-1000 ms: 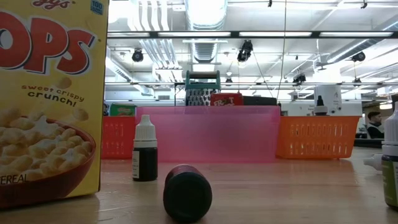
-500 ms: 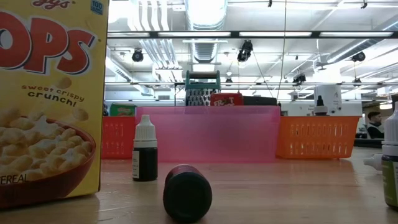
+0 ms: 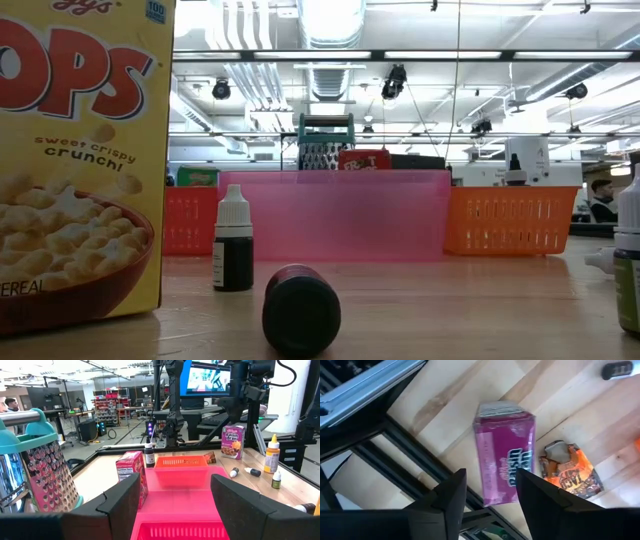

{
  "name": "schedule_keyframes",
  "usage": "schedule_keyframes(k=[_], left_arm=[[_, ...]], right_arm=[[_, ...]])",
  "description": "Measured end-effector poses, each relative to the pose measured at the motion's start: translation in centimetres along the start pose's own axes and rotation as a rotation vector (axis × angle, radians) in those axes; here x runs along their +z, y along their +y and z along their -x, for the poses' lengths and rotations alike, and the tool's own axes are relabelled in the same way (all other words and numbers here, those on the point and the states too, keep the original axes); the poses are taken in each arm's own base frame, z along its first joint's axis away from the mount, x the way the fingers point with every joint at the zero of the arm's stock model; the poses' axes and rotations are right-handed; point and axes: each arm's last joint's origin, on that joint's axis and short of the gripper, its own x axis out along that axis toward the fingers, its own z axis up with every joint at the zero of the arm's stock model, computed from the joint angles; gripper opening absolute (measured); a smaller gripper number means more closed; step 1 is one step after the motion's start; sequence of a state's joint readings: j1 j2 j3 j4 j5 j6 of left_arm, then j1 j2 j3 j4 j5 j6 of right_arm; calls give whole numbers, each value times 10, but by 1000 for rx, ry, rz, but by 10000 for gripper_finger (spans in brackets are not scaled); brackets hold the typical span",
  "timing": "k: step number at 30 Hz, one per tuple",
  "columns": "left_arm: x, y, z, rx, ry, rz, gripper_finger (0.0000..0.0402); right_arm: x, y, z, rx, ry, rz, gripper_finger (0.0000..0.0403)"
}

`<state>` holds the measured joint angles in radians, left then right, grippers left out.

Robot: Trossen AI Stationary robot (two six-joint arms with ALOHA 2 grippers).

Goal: Pick & Place Kitchen Items
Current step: Put the purple cereal box into the pink bin

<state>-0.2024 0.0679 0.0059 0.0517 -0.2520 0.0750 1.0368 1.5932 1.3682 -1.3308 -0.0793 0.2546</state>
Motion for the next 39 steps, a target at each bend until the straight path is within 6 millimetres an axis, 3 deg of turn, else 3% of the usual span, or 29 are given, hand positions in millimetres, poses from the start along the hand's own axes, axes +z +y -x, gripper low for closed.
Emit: schedule_keyframes(k=[8,30,39], left_arm=[[0,0,0,0,0,0,248],[0,0,0,0,0,0,248],[0,0,0,0,0,0,248]], right_arm=[[5,0,0,-25,-54,28,142],[1,-3,-10,-74,-28,22,254],[-2,-2,-18,-73,-1,24,274]])
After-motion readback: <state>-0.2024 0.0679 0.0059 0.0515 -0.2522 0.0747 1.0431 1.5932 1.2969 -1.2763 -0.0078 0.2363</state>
